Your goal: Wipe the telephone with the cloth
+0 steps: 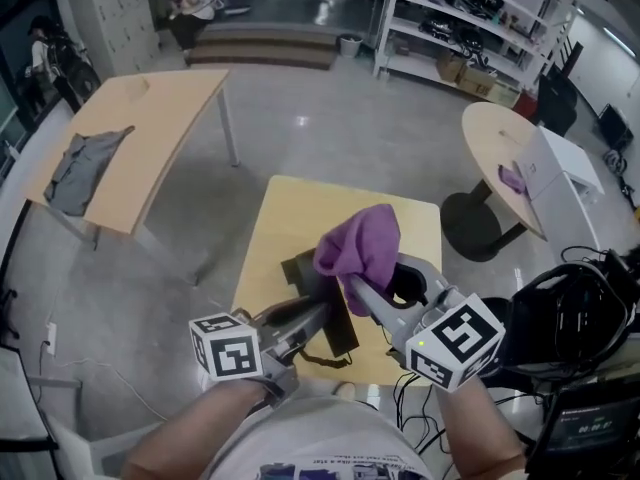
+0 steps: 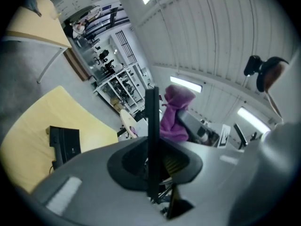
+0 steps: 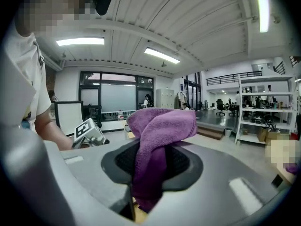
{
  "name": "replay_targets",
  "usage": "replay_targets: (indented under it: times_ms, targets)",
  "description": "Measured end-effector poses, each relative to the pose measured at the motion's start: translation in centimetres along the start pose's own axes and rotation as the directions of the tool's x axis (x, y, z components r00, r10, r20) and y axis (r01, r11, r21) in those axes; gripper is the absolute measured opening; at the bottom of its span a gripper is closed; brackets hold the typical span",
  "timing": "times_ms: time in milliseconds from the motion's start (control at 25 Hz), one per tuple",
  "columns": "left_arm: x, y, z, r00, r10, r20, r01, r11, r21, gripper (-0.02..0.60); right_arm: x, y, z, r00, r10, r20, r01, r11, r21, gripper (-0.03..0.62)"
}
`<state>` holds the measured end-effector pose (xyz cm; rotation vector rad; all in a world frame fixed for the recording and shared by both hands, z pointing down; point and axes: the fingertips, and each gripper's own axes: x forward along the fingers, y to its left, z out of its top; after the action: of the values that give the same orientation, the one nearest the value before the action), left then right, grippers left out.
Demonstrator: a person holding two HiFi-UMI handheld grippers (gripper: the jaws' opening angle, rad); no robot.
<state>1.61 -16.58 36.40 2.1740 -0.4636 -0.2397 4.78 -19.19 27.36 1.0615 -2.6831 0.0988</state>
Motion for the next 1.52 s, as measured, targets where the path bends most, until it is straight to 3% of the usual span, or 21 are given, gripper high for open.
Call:
replay_targets:
  times_ms: [520, 920, 1240, 1360, 1520]
  targets:
    - [-0.6, 1.2, 0.7, 0.999, 0.033, 0.036, -0.034, 0.999, 0.008, 0.086, 2.5, 1.9, -2.2, 0.994, 0.067, -0.081, -0.068, 0.998, -0.008, 0.115]
    - [-1.8, 1.7, 3.4, 0.994, 0.048, 0.101, -0.047, 0.999, -0.012, 0.086, 0.8, 3.9, -6.5, 0.985, 0.059, -0.162, -0.053, 0.998, 0.042, 0.115]
    - [-2.1, 1.6, 4.4, 0.993, 0.021, 0.119, -0.018, 0.999, -0.027, 0.086, -0.9, 4.8, -9.4, 0.973, 0.042, -0.225, -0.029, 0.998, 0.062, 0.115]
    - [-2.2, 1.9, 4.4, 0.993, 0.023, 0.114, -0.020, 0.999, -0.033, 0.086, -1.3, 4.8, -9.2, 0.972, 0.033, -0.231, -0.020, 0.998, 0.060, 0.115]
    - [-2.1, 2.2, 3.5, 0.996, 0.028, 0.083, -0.026, 0.999, -0.025, 0.086, -1.6, 4.3, -5.9, 0.984, 0.008, -0.179, -0.003, 1.000, 0.031, 0.115]
